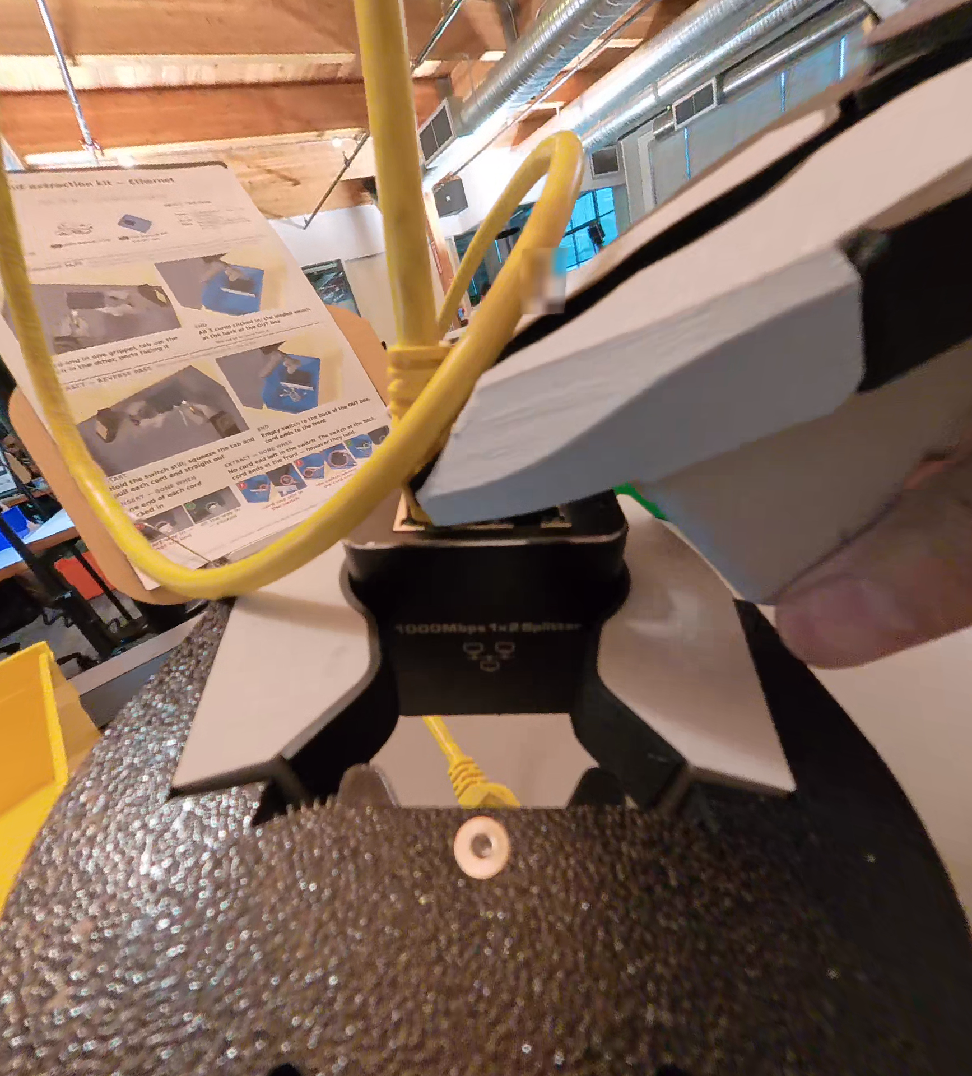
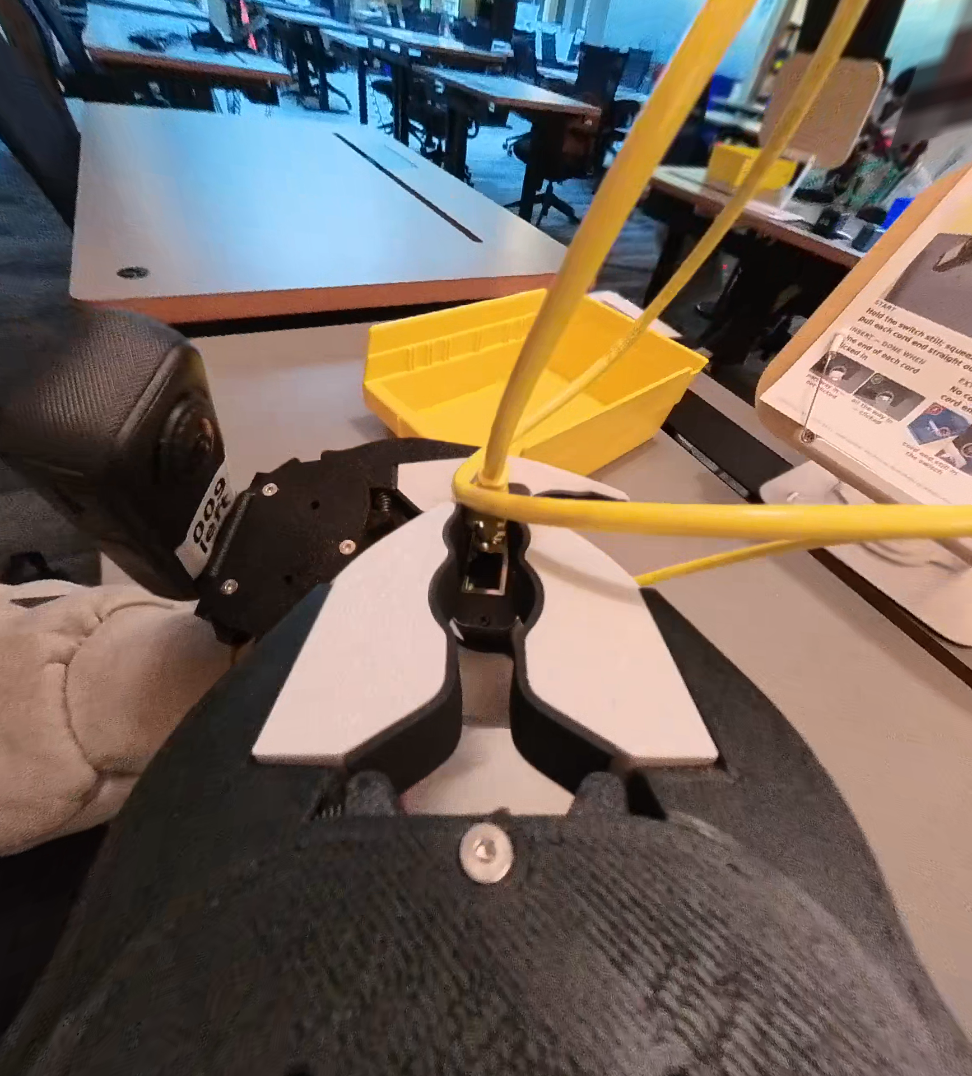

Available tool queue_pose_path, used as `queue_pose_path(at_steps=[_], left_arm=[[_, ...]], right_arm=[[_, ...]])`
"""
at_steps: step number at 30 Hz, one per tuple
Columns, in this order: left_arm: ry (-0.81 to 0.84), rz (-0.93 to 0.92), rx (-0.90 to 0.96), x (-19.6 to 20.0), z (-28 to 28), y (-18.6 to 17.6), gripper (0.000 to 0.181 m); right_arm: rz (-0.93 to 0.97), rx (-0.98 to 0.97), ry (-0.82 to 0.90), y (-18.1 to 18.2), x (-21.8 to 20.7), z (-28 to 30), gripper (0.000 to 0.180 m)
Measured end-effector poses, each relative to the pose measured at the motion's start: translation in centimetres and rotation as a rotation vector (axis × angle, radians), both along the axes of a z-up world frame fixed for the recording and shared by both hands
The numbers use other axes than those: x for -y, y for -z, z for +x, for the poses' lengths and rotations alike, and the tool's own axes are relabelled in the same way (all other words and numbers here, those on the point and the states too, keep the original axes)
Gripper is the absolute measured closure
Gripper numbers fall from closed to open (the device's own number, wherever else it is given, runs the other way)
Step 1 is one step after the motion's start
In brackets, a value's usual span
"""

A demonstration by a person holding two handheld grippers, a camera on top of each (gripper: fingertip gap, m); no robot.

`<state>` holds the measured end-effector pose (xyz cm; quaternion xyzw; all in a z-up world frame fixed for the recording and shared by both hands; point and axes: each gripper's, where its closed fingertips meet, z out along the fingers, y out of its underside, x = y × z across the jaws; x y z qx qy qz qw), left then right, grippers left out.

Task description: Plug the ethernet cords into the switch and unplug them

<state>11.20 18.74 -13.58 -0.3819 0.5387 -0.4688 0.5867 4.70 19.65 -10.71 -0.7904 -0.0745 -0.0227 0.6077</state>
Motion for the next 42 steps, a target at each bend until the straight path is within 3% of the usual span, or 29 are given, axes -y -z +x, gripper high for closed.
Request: queue_pose_path(at_steps=[25, 42], left_arm=[[0.029, -0.009, -0.030, 0.4, 0.0, -0.3, 0.103], [0.027, 0.028, -0.090, 0.8, 0.7, 1.6, 0.106]], right_arm=[[0.037, 0.028, 0.048, -0.3, 0.0, 0.2, 0.166], [0.007, 0.089, 0.055, 1.4, 0.3, 1.1, 0.166]])
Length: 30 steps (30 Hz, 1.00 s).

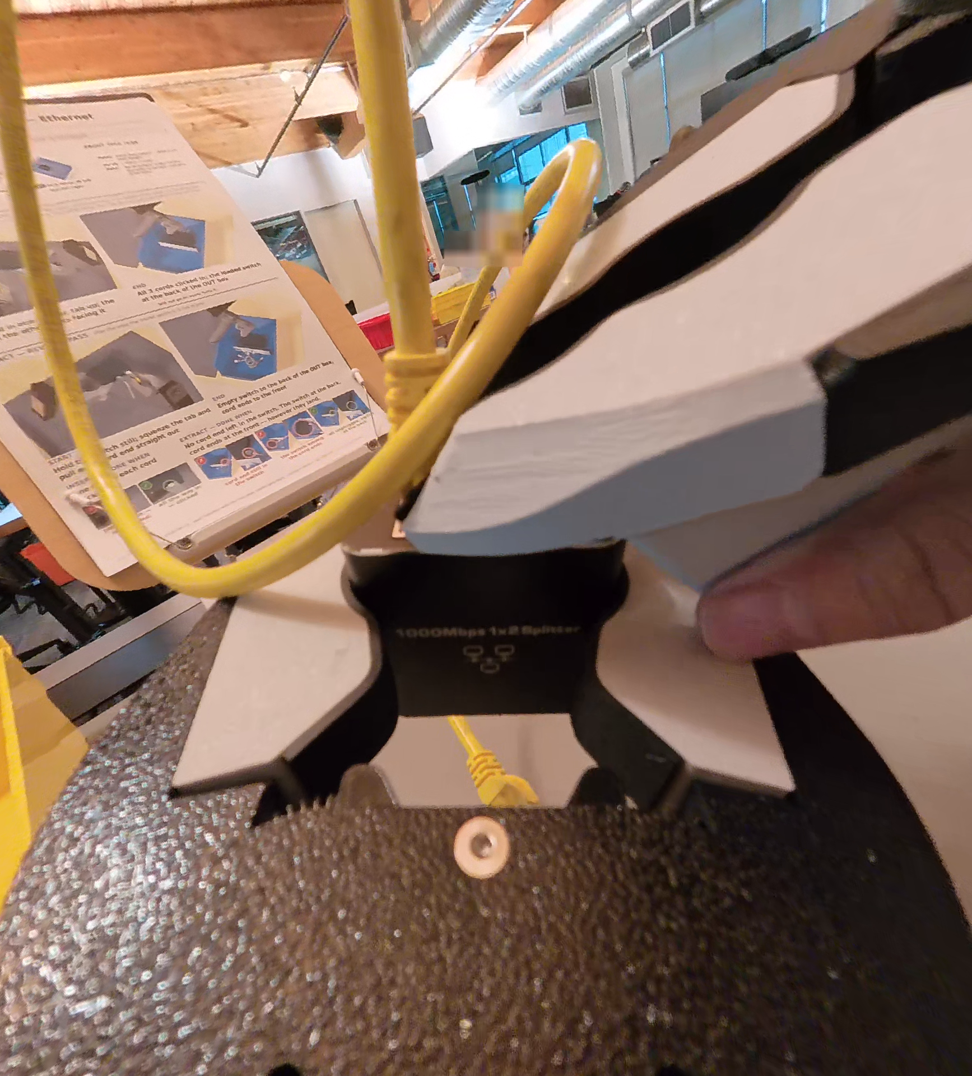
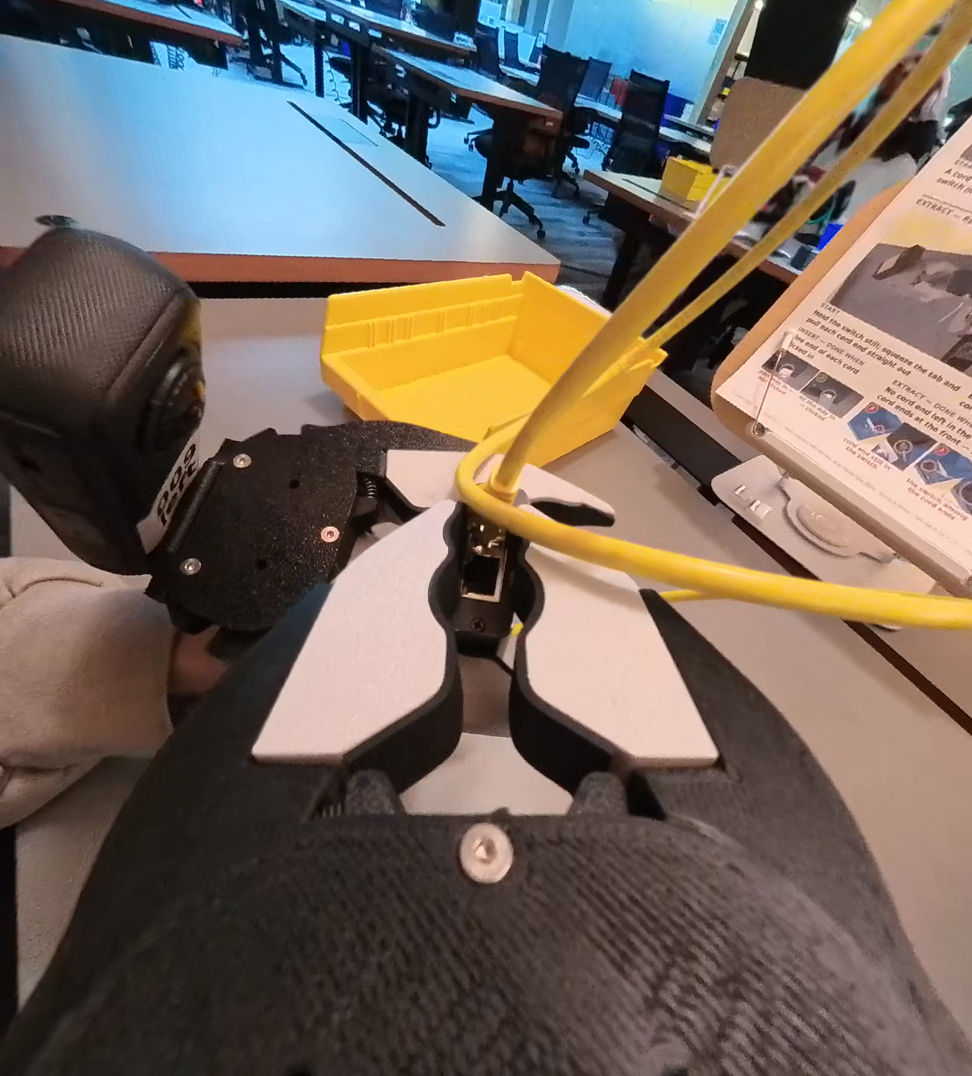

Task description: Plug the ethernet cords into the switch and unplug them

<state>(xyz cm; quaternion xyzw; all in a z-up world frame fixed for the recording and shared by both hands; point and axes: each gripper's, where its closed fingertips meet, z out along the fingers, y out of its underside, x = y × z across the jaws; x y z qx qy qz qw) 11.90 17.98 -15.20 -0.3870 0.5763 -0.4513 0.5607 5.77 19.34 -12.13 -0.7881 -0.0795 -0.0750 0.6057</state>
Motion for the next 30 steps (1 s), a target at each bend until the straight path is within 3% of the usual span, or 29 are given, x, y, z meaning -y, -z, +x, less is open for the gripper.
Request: queue_pose_path(at_steps=[7, 16, 30], left_arm=[[0.033, 0.005, 0.003, 0.2, 0.1, 0.7, 0.106], [-0.054, 0.038, -0.076, -1.4, 0.6, 2.5, 0.106], [0.097, -0.022, -0.227, 1.3, 1.2, 4.6, 0.106]], right_arm=[[-0.049, 0.072, 0.031, 0.9, 0.0, 0.2, 0.166], [-0.076, 0.111, 0.076, 2.1, -1.0, 0.7, 0.166], [-0.175, 0.243, 0.137, 3.4, 0.8, 2.0, 0.166]])
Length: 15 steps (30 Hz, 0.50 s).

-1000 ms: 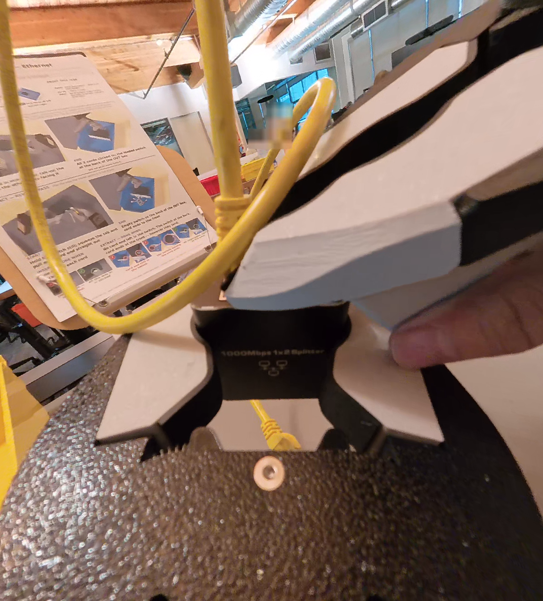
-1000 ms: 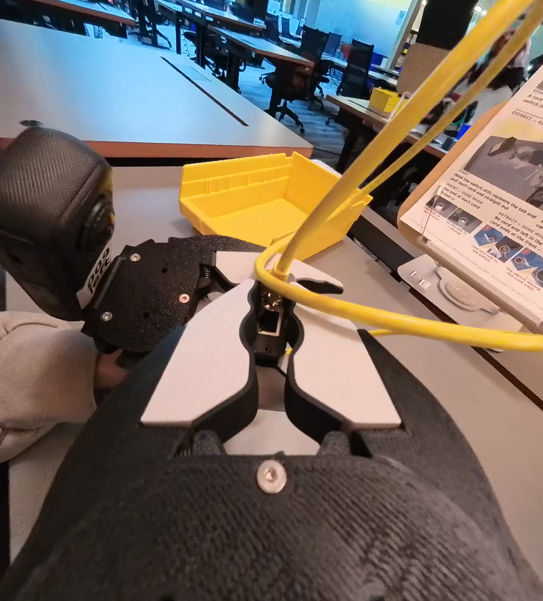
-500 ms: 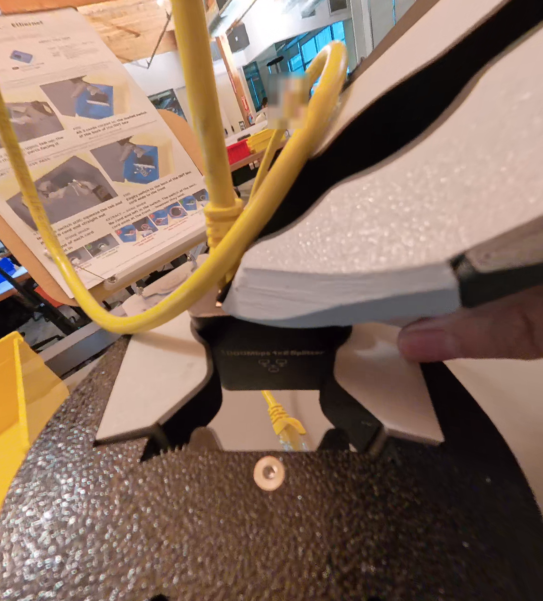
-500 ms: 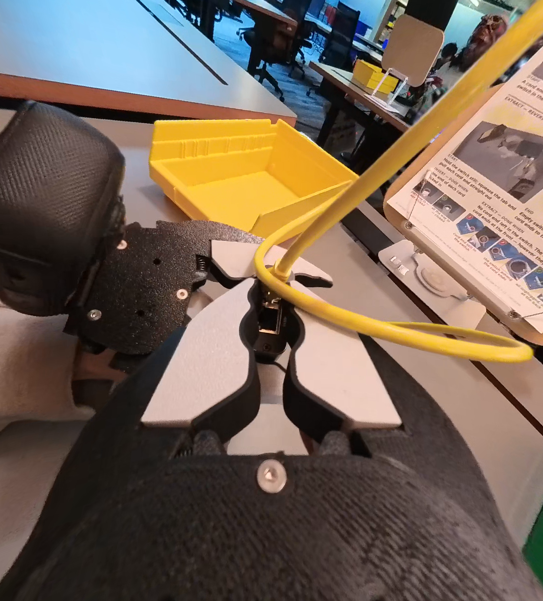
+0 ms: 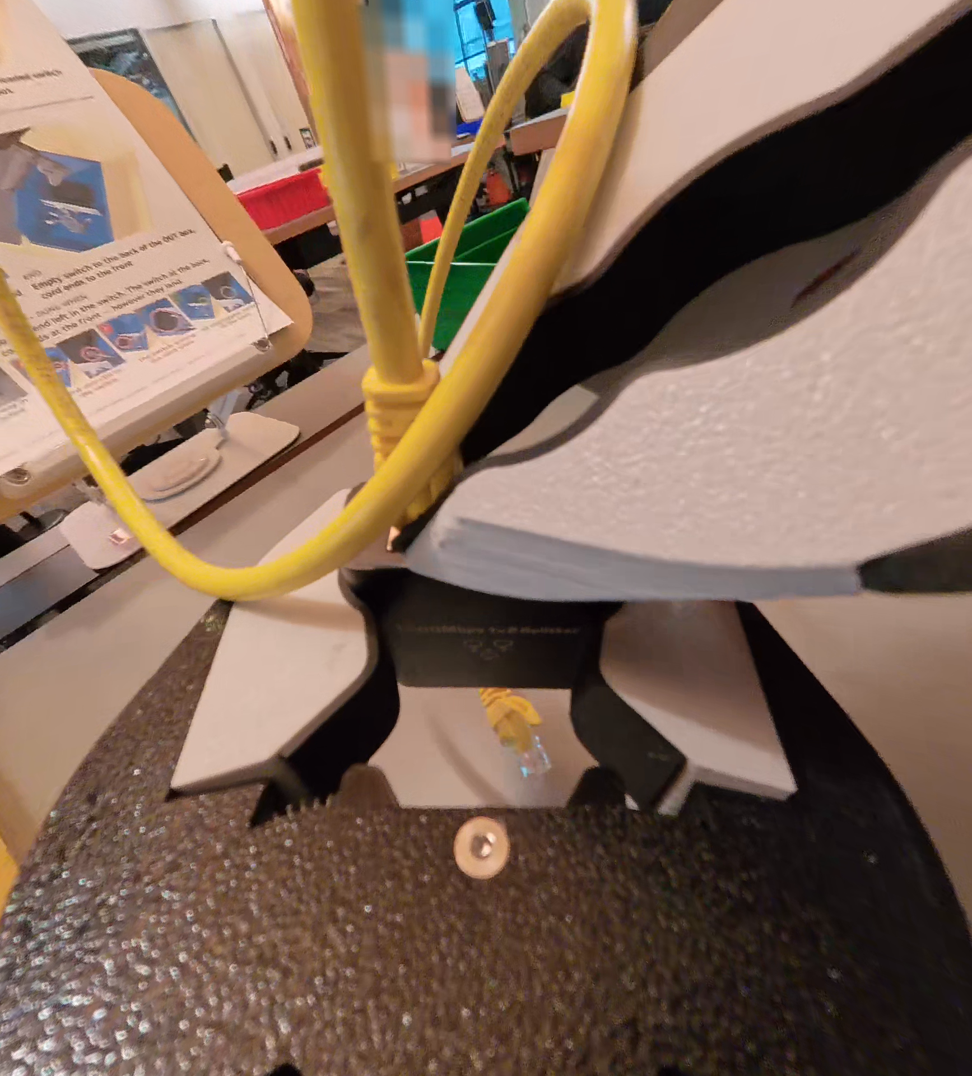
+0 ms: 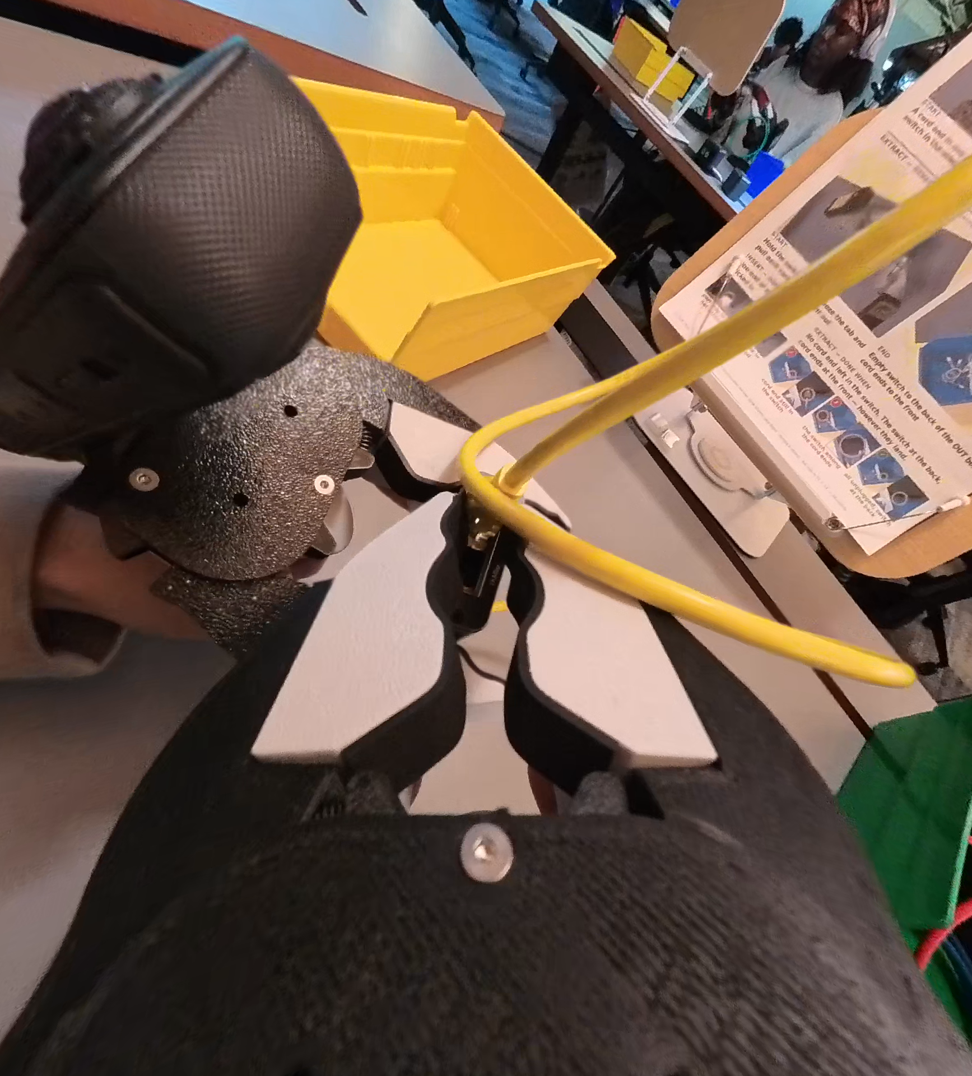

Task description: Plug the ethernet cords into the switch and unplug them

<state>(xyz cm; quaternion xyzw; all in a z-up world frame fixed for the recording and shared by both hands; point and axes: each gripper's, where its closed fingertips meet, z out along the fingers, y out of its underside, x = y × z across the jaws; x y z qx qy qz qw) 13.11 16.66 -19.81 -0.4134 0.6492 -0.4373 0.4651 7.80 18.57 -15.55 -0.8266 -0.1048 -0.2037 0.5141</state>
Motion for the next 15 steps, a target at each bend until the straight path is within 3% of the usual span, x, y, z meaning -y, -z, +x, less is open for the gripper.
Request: queue_pose_path(at_steps=[15], left_arm=[[0.101, -0.096, -0.051, 0.52, -0.25, 0.10, 0.105]], right_arm=[[-0.072, 0.044, -0.040, -0.12, -0.43, 0.32, 0.167]])
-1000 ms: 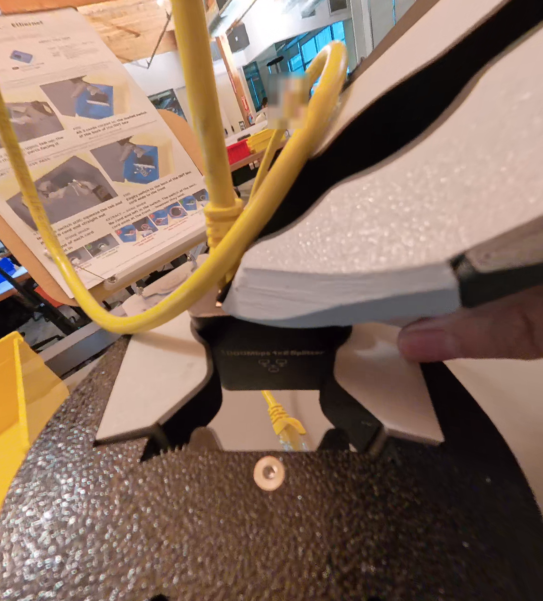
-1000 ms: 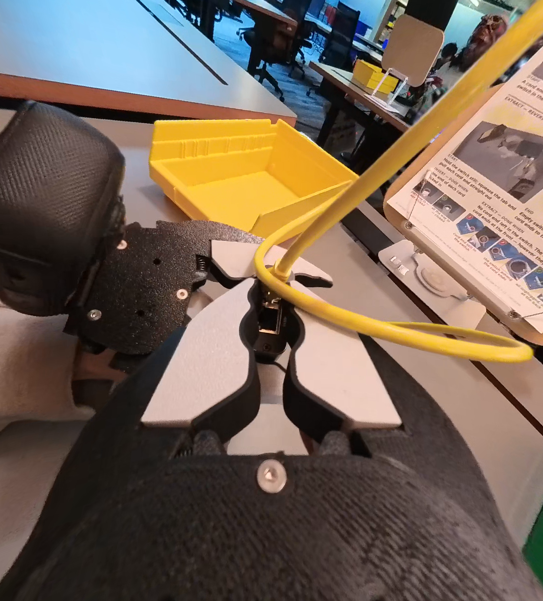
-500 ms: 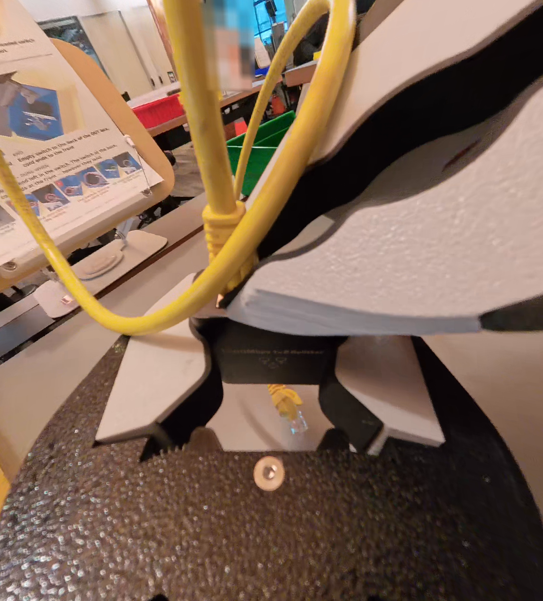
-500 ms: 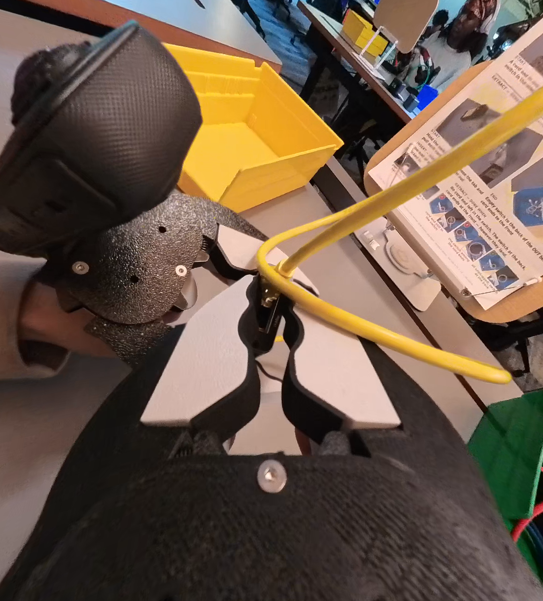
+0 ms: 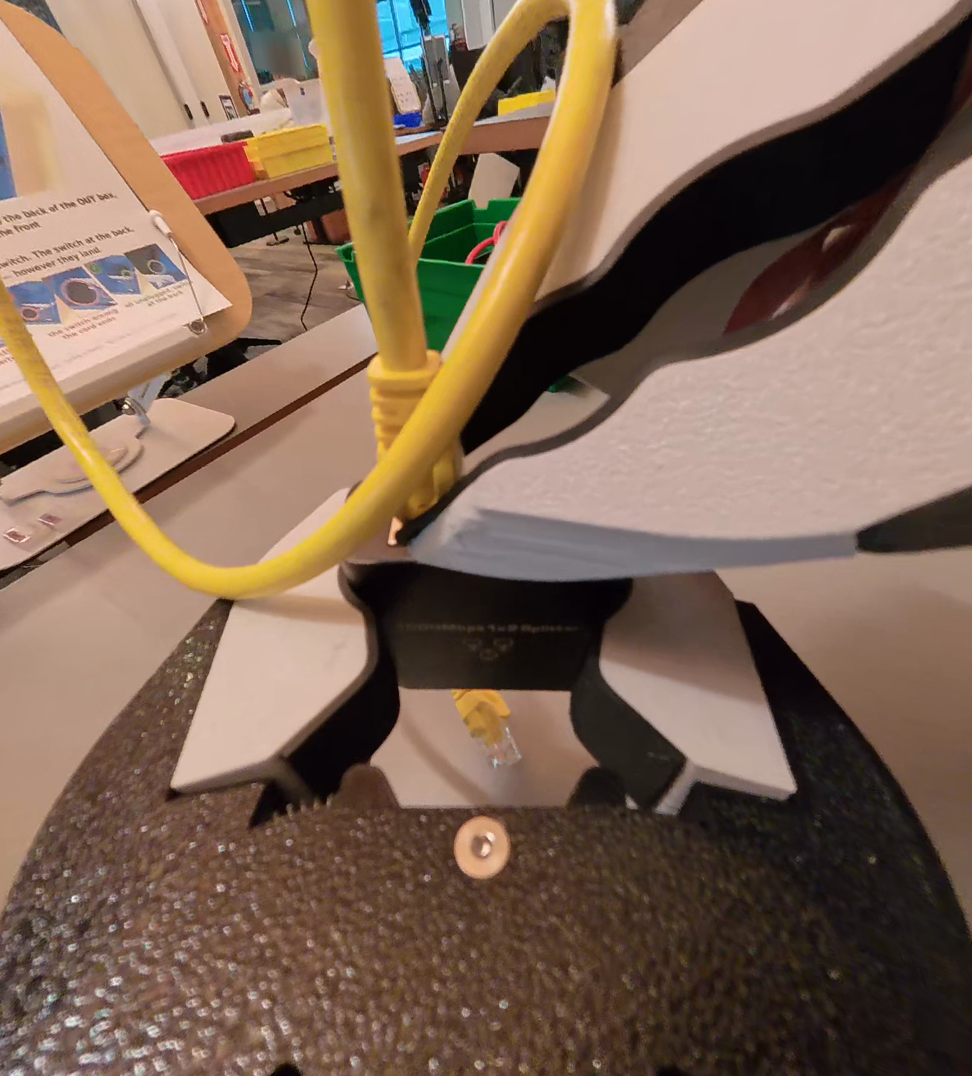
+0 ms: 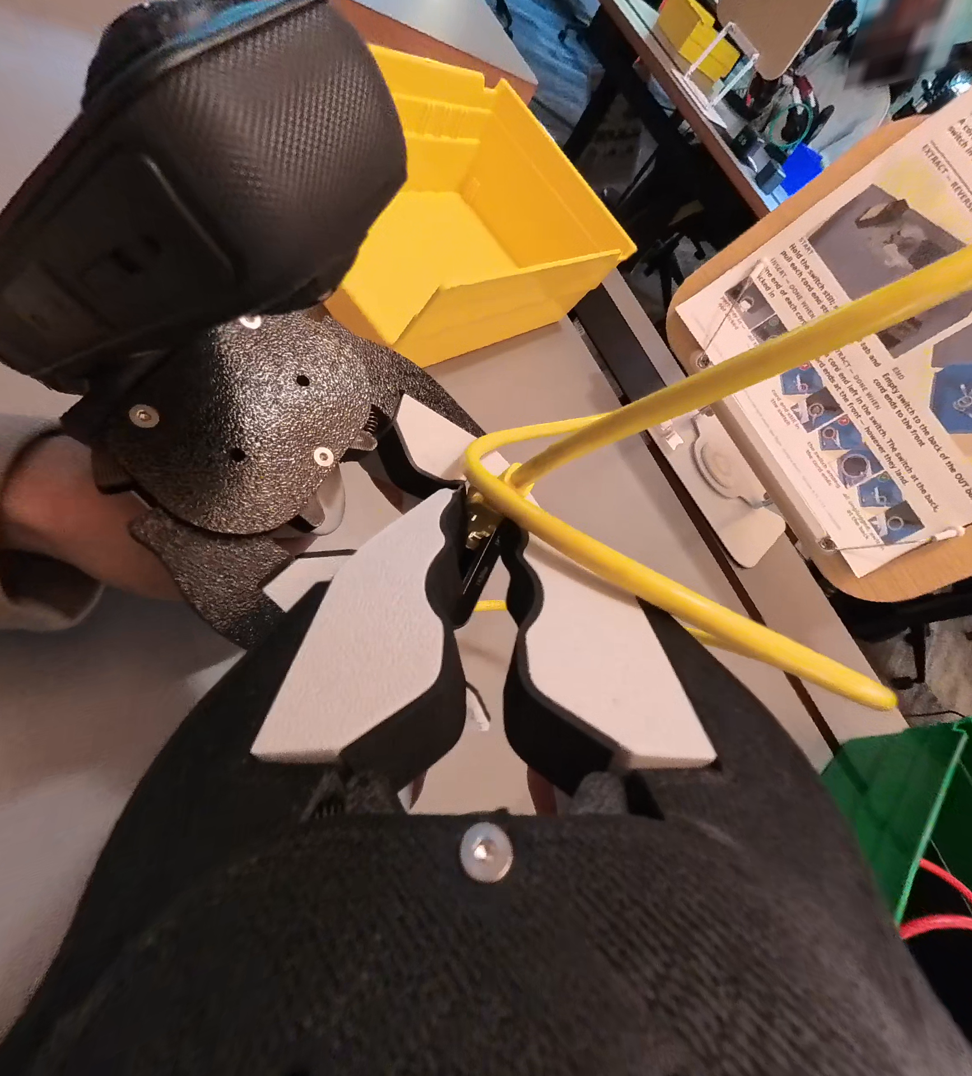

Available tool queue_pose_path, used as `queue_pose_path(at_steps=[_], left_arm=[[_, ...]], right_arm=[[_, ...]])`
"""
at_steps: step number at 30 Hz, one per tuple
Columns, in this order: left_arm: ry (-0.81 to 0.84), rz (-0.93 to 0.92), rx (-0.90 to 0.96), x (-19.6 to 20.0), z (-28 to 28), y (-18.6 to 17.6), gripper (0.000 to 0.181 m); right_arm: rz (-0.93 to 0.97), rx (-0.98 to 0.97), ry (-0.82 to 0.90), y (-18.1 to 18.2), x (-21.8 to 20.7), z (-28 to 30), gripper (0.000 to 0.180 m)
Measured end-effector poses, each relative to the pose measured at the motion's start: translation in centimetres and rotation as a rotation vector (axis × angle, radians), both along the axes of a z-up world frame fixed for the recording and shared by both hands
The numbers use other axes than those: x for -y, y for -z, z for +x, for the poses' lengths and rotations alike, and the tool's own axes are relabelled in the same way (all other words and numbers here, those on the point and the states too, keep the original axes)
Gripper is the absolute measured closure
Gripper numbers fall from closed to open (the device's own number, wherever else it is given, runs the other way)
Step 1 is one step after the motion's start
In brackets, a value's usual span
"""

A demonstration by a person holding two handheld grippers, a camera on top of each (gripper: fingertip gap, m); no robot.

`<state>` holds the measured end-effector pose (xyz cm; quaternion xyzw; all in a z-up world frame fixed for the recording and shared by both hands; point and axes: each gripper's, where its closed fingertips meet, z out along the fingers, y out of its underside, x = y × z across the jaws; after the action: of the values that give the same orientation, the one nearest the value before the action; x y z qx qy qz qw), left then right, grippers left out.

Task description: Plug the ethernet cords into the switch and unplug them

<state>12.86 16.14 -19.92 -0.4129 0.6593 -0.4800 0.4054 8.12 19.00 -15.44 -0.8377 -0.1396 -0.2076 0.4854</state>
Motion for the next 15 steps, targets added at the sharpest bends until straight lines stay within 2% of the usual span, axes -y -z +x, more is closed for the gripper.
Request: queue_pose_path(at_steps=[11, 15], left_arm=[[0.021, -0.024, -0.045, -0.1, 0.0, 0.7, 0.105], [-0.087, 0.084, 0.022, -1.5, 0.3, 0.3, 0.105]], right_arm=[[-0.037, 0.019, -0.005, 0.6, -0.3, 0.3, 0.167], [0.018, -0.070, -0.011, 0.3, -0.5, 0.1, 0.167]])
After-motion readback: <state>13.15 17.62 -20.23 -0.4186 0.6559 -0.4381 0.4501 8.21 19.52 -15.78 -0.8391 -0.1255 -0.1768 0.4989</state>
